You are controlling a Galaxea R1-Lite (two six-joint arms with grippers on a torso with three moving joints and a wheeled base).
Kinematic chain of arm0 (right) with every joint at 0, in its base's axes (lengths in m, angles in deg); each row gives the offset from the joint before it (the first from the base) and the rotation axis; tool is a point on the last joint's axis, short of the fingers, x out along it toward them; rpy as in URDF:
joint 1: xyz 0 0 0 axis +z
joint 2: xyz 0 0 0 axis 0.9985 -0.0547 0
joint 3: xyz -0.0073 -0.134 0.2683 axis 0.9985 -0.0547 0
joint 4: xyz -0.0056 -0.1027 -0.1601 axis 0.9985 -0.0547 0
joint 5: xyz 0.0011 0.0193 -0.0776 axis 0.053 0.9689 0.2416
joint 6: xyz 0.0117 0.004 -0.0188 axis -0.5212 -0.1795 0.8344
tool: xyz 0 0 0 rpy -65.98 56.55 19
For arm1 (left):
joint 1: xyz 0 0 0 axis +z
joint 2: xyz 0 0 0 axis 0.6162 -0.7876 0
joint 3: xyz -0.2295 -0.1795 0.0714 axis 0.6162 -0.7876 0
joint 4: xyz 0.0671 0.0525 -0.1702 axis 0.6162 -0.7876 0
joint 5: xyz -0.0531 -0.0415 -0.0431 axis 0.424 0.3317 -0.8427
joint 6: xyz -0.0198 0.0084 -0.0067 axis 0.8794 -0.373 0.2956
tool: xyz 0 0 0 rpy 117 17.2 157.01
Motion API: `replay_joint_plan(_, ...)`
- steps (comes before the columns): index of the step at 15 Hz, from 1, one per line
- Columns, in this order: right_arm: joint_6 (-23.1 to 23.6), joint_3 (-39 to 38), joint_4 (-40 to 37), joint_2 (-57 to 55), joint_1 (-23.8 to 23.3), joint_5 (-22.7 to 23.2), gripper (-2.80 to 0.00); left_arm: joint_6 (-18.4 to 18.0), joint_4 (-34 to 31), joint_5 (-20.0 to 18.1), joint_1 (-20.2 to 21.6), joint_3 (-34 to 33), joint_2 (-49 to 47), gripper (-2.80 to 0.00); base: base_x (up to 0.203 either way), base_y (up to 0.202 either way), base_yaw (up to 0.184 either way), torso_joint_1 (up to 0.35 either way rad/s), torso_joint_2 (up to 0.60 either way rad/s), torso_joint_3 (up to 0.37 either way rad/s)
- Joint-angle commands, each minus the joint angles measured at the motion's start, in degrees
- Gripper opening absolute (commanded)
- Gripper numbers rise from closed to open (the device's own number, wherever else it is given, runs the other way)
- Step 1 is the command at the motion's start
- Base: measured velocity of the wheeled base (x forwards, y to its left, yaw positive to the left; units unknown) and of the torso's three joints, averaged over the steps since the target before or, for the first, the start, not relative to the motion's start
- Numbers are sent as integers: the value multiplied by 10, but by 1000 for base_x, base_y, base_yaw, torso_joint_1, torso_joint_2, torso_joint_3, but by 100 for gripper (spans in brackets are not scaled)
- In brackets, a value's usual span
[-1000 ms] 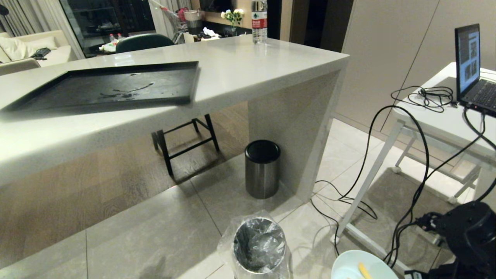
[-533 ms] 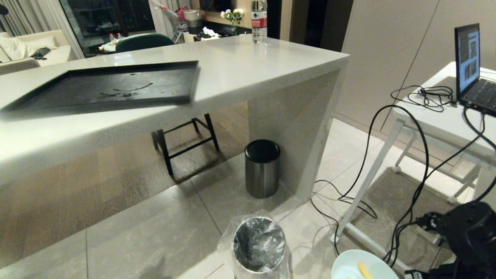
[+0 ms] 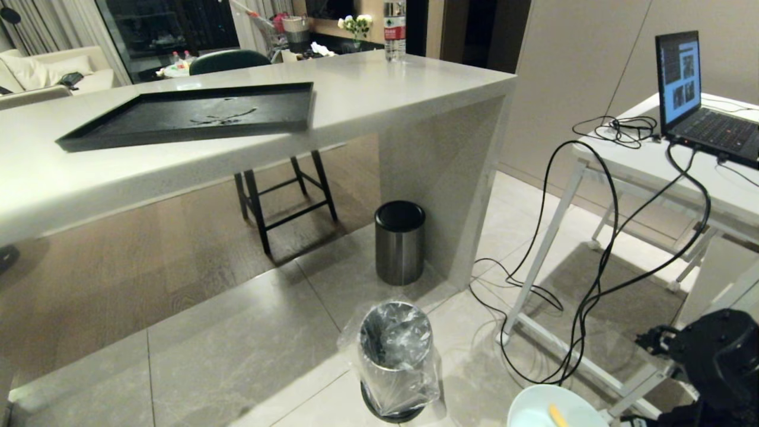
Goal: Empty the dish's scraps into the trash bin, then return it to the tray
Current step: Move the bowl over the trash can
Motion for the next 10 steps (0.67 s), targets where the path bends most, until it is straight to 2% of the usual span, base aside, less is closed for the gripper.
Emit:
replay_joint_plan(1, -3, 0, 0, 0, 0, 0, -280, 1, 0, 0, 0, 0, -1, -280, 0, 0, 0, 0, 0, 0)
replay_joint_plan(10, -3, 0, -2, 4, 1, 0, -280, 1, -1, 0, 0, 0, -1, -280, 0, 0, 0, 0, 1, -10)
